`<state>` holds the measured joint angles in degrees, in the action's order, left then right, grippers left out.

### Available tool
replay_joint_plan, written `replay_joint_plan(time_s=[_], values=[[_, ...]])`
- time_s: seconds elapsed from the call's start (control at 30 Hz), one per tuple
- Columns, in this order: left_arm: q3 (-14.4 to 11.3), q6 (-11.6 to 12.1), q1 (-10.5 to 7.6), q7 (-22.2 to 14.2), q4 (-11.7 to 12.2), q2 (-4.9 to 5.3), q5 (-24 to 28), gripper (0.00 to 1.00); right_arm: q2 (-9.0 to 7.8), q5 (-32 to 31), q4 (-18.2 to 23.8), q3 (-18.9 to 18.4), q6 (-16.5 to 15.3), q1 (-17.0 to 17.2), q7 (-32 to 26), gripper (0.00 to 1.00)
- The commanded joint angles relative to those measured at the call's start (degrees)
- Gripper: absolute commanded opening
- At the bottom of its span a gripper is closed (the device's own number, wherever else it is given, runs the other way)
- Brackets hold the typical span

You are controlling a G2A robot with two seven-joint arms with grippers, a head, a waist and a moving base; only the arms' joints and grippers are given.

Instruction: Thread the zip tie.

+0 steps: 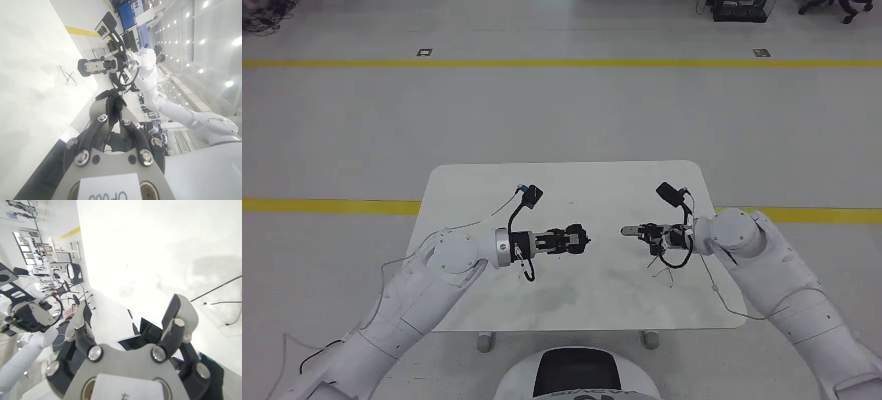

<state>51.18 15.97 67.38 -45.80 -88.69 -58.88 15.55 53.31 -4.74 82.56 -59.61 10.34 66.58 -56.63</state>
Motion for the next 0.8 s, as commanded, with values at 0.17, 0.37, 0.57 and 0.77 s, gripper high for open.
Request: replay_joint_plan(time_s=[0.17,0.37,0.57,0.77], values=[[0.00,0.00,0.00,0.00,0.00,0.00,0.00,0.00,-1.24,-7.42,-2.09,-2.14,-8.85,-1.18,-3.64,1.00],[0.00,0.00,0.00,0.00,0.00,0.00,0.00,0.00,-2.42,-16.96,-1.25,-3.13,-15.11,-1.21,-6.26,1.00],[0.00,0.00,0.00,0.00,0.00,0.00,0.00,0.00,-2.73,-25.23,0.75,-1.38,-17.54,-0.61,-7.20,1.00],[0.00,0.00,0.00,0.00,0.00,0.00,0.00,0.00,-2.22,-31.50,0.46,1.83,-18.92,-1.62,-6.74,1.00]])
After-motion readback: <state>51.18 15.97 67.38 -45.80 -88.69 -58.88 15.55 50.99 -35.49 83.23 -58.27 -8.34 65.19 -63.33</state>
